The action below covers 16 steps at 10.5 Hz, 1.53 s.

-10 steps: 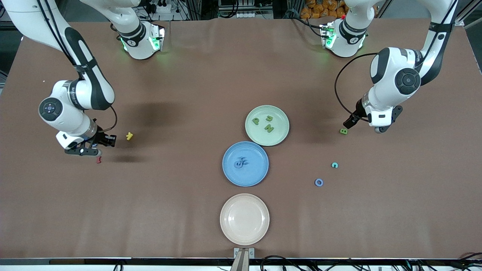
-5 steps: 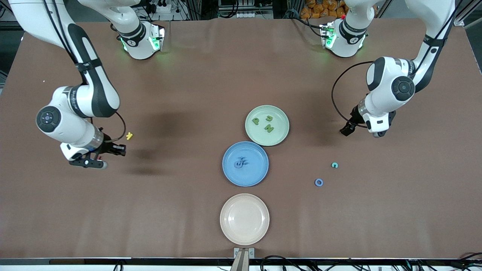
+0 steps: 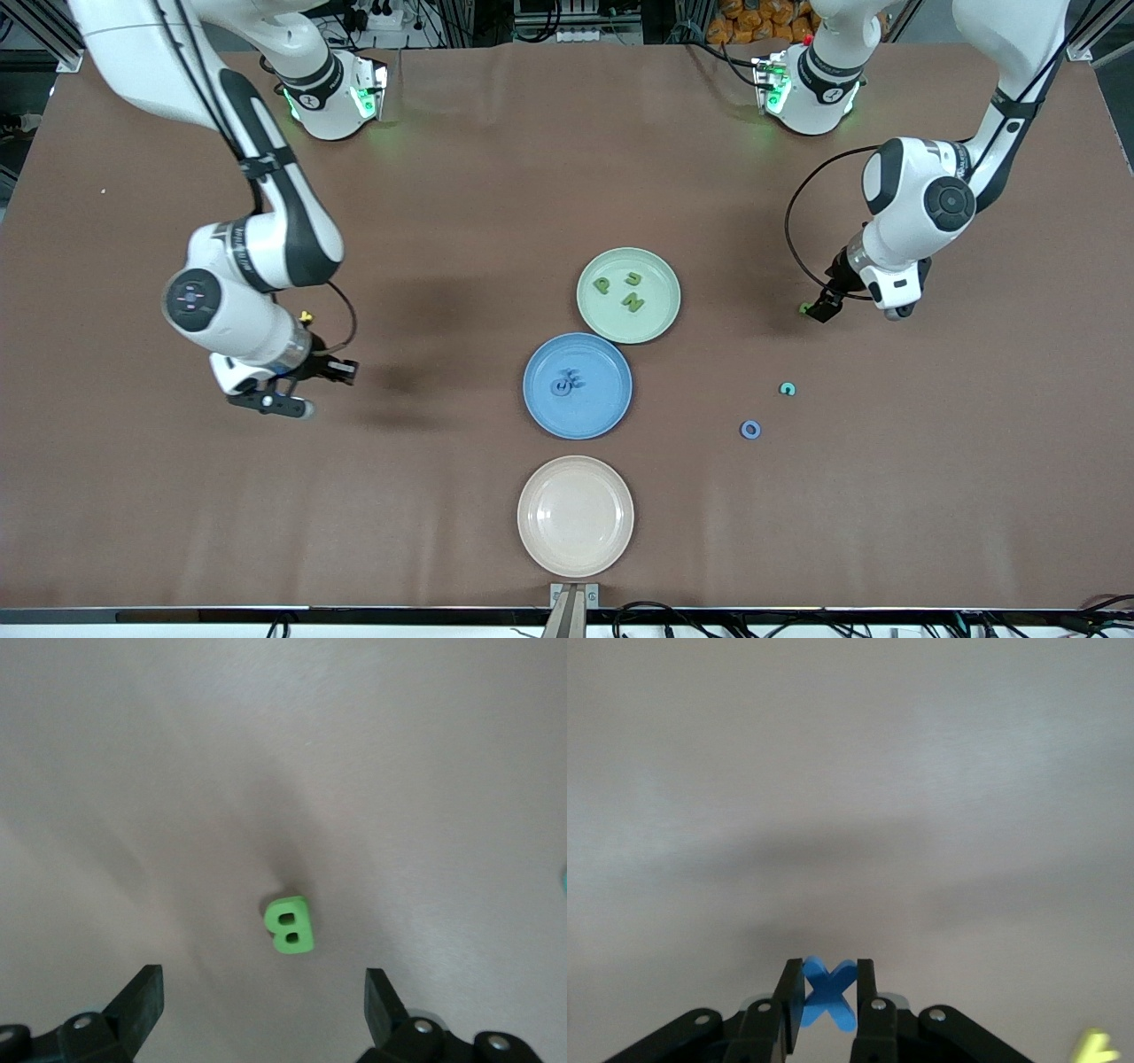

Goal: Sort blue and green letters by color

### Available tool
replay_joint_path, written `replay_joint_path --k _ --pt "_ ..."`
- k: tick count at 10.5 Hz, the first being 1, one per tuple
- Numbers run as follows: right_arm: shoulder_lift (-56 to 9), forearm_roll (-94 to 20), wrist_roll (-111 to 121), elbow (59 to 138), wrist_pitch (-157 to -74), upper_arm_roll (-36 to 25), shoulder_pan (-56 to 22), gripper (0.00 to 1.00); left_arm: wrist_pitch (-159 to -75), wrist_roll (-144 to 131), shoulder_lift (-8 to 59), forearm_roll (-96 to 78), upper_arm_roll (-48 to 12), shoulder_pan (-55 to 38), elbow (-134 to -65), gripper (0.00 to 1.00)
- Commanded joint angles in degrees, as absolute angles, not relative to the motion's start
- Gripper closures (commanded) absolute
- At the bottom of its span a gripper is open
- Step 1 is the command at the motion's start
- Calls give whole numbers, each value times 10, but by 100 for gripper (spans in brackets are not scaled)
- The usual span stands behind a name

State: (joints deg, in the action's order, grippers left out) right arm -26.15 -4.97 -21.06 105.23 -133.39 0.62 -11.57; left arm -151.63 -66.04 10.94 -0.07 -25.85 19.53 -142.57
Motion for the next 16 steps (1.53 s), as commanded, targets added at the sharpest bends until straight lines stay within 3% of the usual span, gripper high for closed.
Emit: replay_joint_path --k 1,5,9,14,16 --pt "-331 -76 -305 940 -1323 4 -181 84 -1542 -755 133 53 -255 184 -1438 0" --pt "-395 -144 -337 878 -1360 4 -242 84 -1542 -895 183 203 -239 184 -1408 0" --pt "-443 -213 -338 852 -1436 4 -289 84 -1542 -936 219 216 -240 181 -1361 0" --pt "-452 -219 -426 842 -1441 4 -334 84 -1543 -941 228 230 -240 178 -1359 0" --pt "-460 -215 -481 842 -1467 3 -351 79 -1547 -946 229 235 -240 178 -1360 0"
